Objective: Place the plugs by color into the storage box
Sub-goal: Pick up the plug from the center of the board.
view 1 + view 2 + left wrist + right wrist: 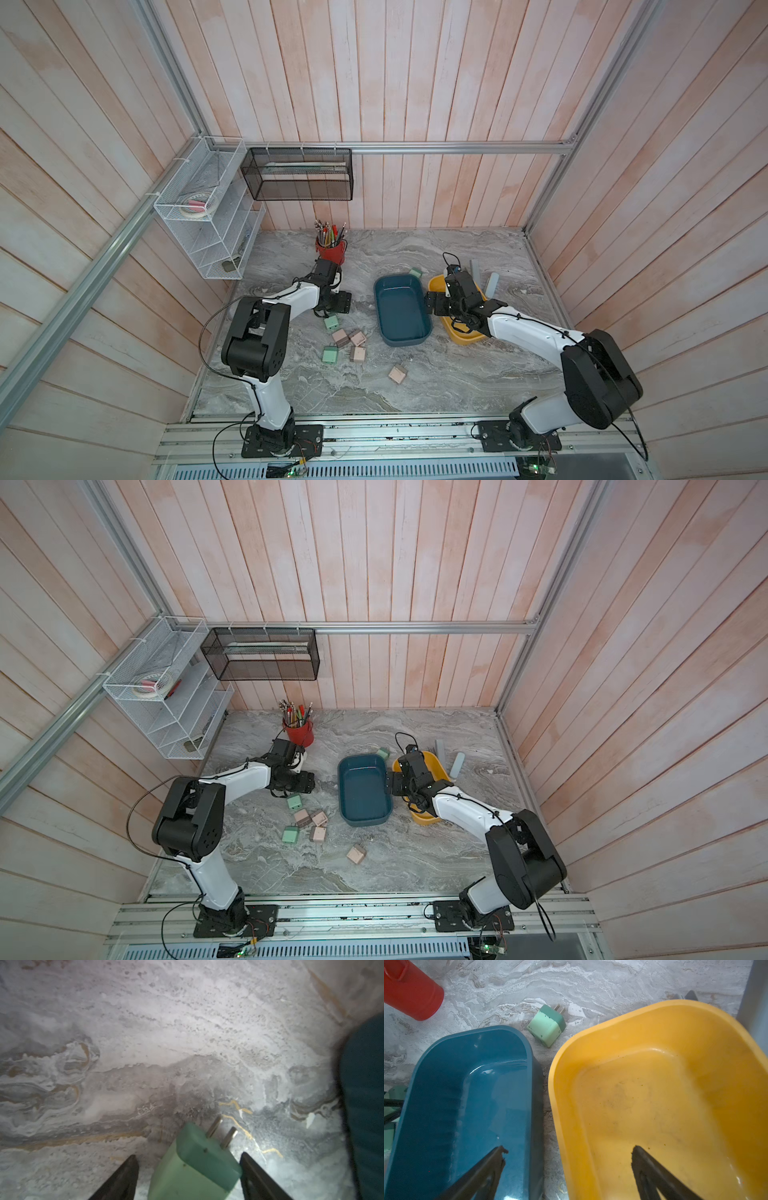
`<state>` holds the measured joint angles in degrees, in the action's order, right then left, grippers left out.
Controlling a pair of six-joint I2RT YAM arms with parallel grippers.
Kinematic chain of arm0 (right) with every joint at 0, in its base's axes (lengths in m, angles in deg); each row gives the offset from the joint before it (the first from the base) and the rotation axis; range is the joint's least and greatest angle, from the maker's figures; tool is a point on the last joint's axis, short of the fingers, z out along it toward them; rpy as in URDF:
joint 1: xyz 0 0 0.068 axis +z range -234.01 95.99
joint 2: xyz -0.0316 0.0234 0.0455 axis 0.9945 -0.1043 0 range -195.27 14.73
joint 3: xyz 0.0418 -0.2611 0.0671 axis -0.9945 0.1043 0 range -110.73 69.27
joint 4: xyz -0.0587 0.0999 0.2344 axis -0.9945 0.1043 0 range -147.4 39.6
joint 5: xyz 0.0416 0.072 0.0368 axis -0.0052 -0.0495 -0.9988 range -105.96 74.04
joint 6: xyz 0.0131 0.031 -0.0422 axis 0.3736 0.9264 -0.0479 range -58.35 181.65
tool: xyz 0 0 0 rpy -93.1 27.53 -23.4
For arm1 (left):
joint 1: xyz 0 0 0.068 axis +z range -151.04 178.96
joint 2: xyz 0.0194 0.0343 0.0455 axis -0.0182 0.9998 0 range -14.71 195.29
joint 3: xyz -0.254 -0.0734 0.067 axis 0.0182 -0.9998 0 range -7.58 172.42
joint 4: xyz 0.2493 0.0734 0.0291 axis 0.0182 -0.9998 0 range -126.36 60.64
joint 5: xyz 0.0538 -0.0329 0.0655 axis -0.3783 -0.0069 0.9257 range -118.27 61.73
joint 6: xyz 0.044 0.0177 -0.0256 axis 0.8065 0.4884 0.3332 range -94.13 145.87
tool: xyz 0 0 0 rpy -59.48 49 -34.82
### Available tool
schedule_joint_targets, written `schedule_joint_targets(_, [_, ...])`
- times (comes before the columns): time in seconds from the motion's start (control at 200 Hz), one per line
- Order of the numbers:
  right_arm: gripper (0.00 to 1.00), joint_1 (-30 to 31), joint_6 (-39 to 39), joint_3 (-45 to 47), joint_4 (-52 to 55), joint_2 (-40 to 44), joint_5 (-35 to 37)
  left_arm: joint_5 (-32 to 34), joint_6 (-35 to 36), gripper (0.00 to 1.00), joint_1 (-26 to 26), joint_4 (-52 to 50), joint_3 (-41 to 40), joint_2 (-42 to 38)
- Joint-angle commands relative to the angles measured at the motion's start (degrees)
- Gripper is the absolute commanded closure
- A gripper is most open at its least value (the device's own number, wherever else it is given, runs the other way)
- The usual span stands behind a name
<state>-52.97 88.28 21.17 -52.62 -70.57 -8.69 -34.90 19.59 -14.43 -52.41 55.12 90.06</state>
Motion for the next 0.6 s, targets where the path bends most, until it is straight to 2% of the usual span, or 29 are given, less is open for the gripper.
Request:
schedule_joint_targets(0.0, [0.02, 0.38, 0.53, 1.11, 0.72, -1.01, -0.92, -2.01, -5.07, 0.27, 1.25, -1.10, -2.31, -0.19])
schedule_joint_targets(0.2, [0.02, 0.40, 0.18, 0.58, 0.66, -1.88, -1.33, -3.44, -9.38, 0.33, 1.76, -1.69, -1.44, 0.53])
schedule_joint_targets(0.235, [0.02, 0.42, 0.10, 0.46, 0.74, -1.98, -1.38, -3.77, -9.94, 0.37, 1.72, -1.91, -1.21, 0.65])
schedule_joint_targets(0.34, [0.02, 0.41, -0.09, 0.42, 0.99, -2.14, -1.30, -4.65, -11.44, 0.41, 1.71, -2.78, -0.67, 0.62])
schedule_joint_targets(0.595, [0.02, 0.42, -0.44, 0.99, 0.42, -2.46, -1.49, -3.24, -12.02, 0.42, 1.68, -5.97, 0.64, 0.26])
